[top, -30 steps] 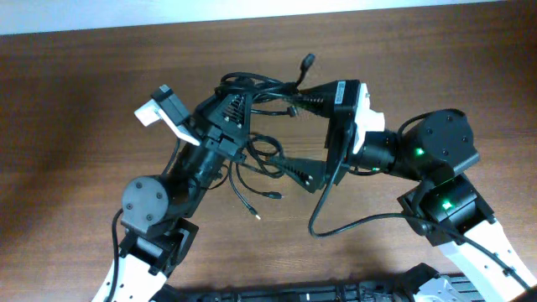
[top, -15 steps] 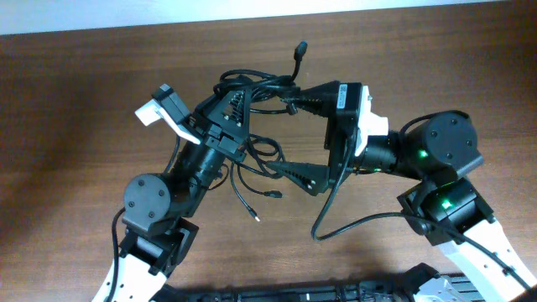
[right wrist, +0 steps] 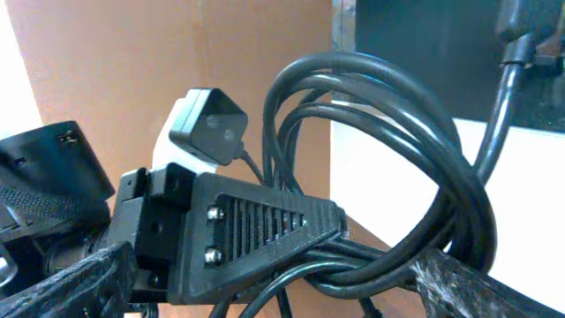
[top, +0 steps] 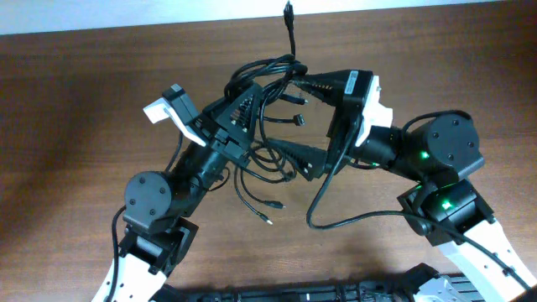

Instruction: Untangle cables

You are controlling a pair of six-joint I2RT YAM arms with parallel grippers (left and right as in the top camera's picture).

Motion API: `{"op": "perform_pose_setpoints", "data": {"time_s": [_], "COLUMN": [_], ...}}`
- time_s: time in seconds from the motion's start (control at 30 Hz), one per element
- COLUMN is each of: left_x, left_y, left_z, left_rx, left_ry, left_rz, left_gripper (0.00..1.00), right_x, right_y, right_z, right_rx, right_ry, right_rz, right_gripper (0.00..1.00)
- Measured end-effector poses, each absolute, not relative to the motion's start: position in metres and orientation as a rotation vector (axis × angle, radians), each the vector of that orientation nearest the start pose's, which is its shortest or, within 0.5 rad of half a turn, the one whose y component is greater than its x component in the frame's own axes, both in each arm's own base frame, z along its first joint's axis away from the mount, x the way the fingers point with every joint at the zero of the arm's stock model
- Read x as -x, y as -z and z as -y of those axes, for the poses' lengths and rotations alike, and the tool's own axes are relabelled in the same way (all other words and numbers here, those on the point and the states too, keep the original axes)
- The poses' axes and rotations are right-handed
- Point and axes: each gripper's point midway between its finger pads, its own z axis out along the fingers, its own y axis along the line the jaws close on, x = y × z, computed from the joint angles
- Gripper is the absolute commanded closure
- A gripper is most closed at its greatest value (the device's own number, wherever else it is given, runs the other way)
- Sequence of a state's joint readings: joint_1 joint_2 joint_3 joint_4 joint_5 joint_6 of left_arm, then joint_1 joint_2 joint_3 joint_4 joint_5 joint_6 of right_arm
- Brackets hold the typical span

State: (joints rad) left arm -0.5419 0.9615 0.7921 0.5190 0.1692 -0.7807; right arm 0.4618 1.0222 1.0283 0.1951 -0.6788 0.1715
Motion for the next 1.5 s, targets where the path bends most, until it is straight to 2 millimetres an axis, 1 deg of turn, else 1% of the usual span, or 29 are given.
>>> {"op": "perform_pose_setpoints", "data": {"time_s": [0.27, 0.43, 0.73, 0.9, 0.97, 1.0, 1.07, 1.13, 1.2, 1.23, 1.27, 1.33, 1.4, 1.43, 1.5], "left_x": [-0.278, -0.264, -0.247, -0.241, -0.24, -0.237, -0.234, -0.239, -0.248, -0.254, -0.26, -0.274, -0.275, -0.273, -0.272], "left_y": [-0.43, -0.434, -0.436, -0.441, -0.446, -0.446, -0.447, -0.448, -0.45, -0.451, -0.452, -0.452, -0.455, -0.457, -0.458], "left_z": [0.213, 0.222, 0.233, 0.234, 0.232, 0.235, 0.236, 0.234, 0.227, 0.223, 0.217, 0.201, 0.192, 0.189, 0.19], "left_rx": [-0.103, -0.25, -0.47, -0.525, -0.522, -0.54, -0.548, -0.52, -0.448, -0.401, -0.356, -0.242, -0.197, -0.189, -0.195], "left_ry": [1.221, 1.218, 1.124, 1.092, 1.083, 1.094, 1.099, 1.085, 1.05, 1.027, 1.002, 0.935, 0.908, 0.905, 0.907], "left_rz": [-1.326, -1.288, -1.209, -1.158, -1.133, -1.127, -1.115, -1.117, -1.128, -1.134, -1.14, -1.163, -1.162, -1.156, -1.156], "left_gripper": [1.0, 1.0, 1.0, 1.0, 1.0, 1.0, 1.0, 1.0, 1.0, 1.0, 1.0, 1.0, 1.0, 1.0, 1.0], "right_x": [-0.254, -0.253, -0.253, -0.24, -0.229, -0.224, -0.217, -0.214, -0.214, -0.22, -0.23, -0.256, -0.28, -0.285, -0.288], "right_y": [-0.442, -0.446, -0.447, -0.432, -0.425, -0.421, -0.42, -0.42, -0.42, -0.418, -0.413, -0.408, -0.411, -0.414, -0.423], "right_z": [-0.239, -0.236, -0.235, -0.24, -0.245, -0.248, -0.25, -0.25, -0.25, -0.249, -0.244, -0.224, -0.2, -0.194, -0.191], "right_rx": [0.754, 0.747, 0.751, 0.85, 0.915, 0.947, 0.987, 1.001, 0.999, 0.975, 0.933, 0.816, 0.678, 0.637, 0.588], "right_ry": [-0.955, -0.947, -0.942, -1.01, -1.076, -1.109, -1.141, -1.152, -1.15, -1.135, -1.111, -1.035, -0.977, -0.972, -0.995], "right_rz": [-1.276, -1.266, -1.261, -1.294, -1.3, -1.298, -1.284, -1.278, -1.278, -1.3, -1.345, -1.421, -1.466, -1.47, -1.458], "right_gripper": [0.0, 0.0, 0.0, 0.01, 0.03, 0.04, 0.07, 0.1, 0.1, 0.11, 0.1, 0.1, 0.11, 0.1, 0.1]}}
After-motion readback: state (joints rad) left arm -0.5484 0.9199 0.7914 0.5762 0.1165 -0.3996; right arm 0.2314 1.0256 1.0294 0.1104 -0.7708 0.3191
